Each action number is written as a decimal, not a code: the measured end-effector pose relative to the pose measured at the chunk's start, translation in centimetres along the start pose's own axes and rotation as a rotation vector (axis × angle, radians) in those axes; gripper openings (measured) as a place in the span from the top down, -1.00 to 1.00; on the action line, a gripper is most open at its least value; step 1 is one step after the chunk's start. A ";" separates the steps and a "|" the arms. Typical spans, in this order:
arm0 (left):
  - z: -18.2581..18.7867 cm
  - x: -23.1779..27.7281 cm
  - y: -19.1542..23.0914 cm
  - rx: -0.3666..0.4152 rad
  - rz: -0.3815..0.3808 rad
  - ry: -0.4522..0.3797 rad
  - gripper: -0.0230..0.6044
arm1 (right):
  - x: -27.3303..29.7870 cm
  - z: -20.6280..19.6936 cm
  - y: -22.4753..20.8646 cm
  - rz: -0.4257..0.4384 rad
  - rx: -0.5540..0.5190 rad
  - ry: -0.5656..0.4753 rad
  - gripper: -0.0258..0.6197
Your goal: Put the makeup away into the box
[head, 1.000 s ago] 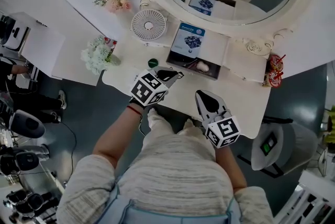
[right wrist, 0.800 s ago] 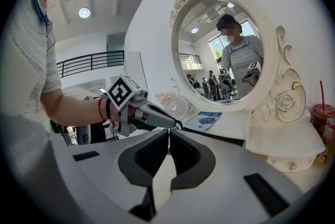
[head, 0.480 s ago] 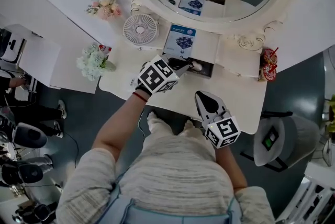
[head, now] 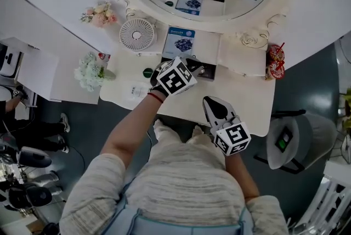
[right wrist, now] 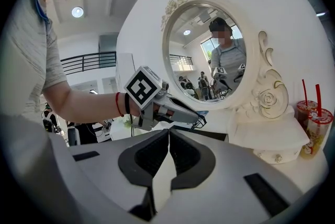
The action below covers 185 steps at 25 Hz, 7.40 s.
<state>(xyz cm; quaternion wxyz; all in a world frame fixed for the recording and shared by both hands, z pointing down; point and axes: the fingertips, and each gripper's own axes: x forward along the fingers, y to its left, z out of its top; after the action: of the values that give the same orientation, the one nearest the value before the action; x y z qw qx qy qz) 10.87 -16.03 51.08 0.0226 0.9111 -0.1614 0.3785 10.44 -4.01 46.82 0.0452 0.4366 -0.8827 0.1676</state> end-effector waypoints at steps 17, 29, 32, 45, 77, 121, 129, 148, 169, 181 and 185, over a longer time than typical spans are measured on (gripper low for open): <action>-1.0 4.2 -1.5 0.240 0.085 0.110 0.85 | -1.1 -0.4 -0.8 -0.018 0.017 -0.003 0.89; -1.6 4.4 -1.5 0.210 0.102 0.098 0.83 | -1.2 -0.4 -1.3 -0.026 0.022 -0.009 0.89; -1.8 4.4 -1.3 0.189 0.102 0.097 0.83 | -1.0 -0.3 -1.2 -0.019 0.020 -0.007 0.89; -0.7 2.6 -0.5 0.124 0.108 0.035 0.76 | -0.1 0.0 -1.3 -0.010 0.021 -0.005 0.89; -5.3 -6.9 0.9 -0.216 0.210 -0.189 0.77 | 2.9 0.7 1.3 0.081 -0.020 0.029 0.89; -24.7 -6.5 8.5 -0.140 0.205 0.221 0.67 | 12.2 -0.7 4.4 0.050 0.076 0.057 0.89; -27.3 -4.2 9.3 -0.040 0.175 0.359 0.65 | 12.1 -0.8 3.7 0.028 0.079 0.054 0.89; -31.9 -0.8 10.0 0.061 0.125 0.594 0.65 | 11.3 -1.5 2.7 0.000 0.098 0.067 0.89; -32.3 -1.3 9.8 -0.147 0.156 0.524 0.88 | 9.6 -1.5 1.9 -0.021 0.092 0.064 0.89; -28.6 -4.6 9.6 -0.314 0.252 0.343 0.88 | 9.3 -0.2 2.3 0.022 0.056 0.047 0.89; -26.9 -6.0 9.2 -0.333 0.284 0.289 0.88 | 8.9 0.2 2.3 0.034 0.042 0.039 0.89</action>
<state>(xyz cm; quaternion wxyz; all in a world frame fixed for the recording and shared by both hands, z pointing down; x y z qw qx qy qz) -14.30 -18.65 65.33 0.1419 0.7995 -0.3427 0.4725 3.14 -9.51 48.02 0.0505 0.4190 -0.8853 0.1954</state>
